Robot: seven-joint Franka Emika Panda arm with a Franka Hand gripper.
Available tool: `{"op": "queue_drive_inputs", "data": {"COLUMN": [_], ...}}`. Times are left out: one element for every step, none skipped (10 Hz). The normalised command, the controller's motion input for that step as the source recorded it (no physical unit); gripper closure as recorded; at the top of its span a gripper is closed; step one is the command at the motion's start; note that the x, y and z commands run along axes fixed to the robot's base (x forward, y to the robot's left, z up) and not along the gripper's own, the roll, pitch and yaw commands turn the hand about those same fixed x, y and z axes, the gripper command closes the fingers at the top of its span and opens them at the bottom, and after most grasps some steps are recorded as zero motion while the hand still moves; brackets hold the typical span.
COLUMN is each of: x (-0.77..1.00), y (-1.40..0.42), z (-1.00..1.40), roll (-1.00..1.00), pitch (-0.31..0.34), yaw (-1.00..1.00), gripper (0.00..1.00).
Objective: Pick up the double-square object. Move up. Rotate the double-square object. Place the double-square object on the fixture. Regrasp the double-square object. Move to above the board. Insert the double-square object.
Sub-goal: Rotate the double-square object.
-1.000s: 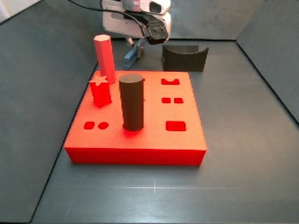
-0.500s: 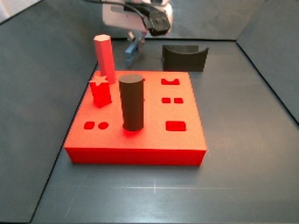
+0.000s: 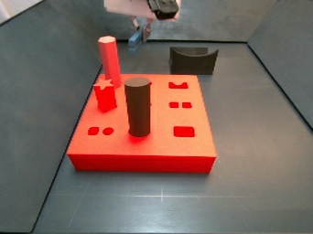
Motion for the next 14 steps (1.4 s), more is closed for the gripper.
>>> {"op": "queue_drive_inputs", "data": {"x": [-0.09, -0.06, -0.04, -0.03, 0.00, 0.01, 0.02, 0.02, 0.02, 0.02, 0.02, 0.02, 0.02, 0.02], "y": [0.09, 0.05, 0.03, 0.02, 0.00, 0.00, 0.01, 0.01, 0.01, 0.01, 0.01, 0.01, 0.01, 0.02], "z": [0.71, 0.59, 0.40, 0.24, 0.00, -0.04, -0.03, -0.02, -0.02, -0.02, -0.02, -0.02, -0.02, -0.02], "roll": [0.00, 0.01, 0.03, 0.04, 0.00, 0.00, 0.00, 0.00, 0.00, 0.00, 0.00, 0.00, 0.00, 0.00], "pitch": [0.003, 0.005, 0.022, 0.034, 0.000, 0.000, -0.001, -0.001, -0.001, -0.001, -0.001, -0.001, -0.001, -0.002], "yaw": [-0.01, -0.01, -0.02, -0.02, -1.00, -1.00, -1.00, -1.00, -1.00, -1.00, -1.00, -1.00, -1.00, -1.00], "gripper": [1.00, 1.00, 1.00, 1.00, 1.00, 1.00, 1.00, 1.00, 1.00, 1.00, 1.00, 1.00, 1.00, 1.00]}}
